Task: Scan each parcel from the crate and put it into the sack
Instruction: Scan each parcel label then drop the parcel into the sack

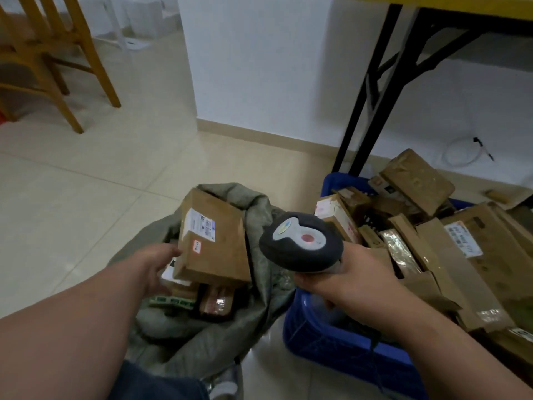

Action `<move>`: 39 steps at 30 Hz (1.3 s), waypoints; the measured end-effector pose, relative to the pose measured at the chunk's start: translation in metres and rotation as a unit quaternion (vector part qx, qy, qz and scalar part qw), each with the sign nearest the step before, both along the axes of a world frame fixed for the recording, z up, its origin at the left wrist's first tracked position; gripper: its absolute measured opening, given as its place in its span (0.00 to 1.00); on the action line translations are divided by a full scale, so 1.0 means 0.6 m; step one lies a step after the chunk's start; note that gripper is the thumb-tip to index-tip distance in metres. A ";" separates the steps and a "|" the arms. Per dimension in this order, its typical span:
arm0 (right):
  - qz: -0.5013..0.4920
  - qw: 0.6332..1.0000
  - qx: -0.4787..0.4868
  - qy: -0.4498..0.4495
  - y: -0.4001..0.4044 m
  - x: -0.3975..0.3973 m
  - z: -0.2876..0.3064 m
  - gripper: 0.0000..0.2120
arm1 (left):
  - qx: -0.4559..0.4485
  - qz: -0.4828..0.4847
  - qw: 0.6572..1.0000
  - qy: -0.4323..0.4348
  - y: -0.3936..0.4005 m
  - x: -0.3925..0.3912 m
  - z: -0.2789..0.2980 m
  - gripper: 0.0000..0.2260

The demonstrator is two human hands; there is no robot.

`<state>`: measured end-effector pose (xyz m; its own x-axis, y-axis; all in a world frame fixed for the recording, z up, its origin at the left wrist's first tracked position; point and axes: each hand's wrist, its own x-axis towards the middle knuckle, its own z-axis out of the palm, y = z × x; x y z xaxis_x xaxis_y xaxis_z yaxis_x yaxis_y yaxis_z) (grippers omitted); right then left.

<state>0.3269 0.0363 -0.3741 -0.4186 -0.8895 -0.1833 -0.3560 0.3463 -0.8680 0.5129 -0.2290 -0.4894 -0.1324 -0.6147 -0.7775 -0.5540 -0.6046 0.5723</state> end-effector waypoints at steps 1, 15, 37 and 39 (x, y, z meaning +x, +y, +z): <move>-0.002 1.000 0.006 0.001 -0.003 -0.003 -0.002 0.12 | 0.006 -0.024 0.999 -0.022 -0.002 -0.002 -0.011 0.13; -0.154 0.987 -0.027 -0.042 0.061 -0.062 0.033 0.10 | -0.180 -0.196 0.960 0.087 0.099 -0.121 0.091 0.18; -0.223 0.973 -0.053 -0.030 0.152 -0.163 0.047 0.12 | -0.347 -0.534 0.770 -0.035 0.225 -0.251 0.122 0.24; -0.231 0.971 -0.059 -0.029 0.159 -0.163 0.054 0.13 | -0.316 -0.475 0.821 0.005 0.218 -0.230 0.148 0.22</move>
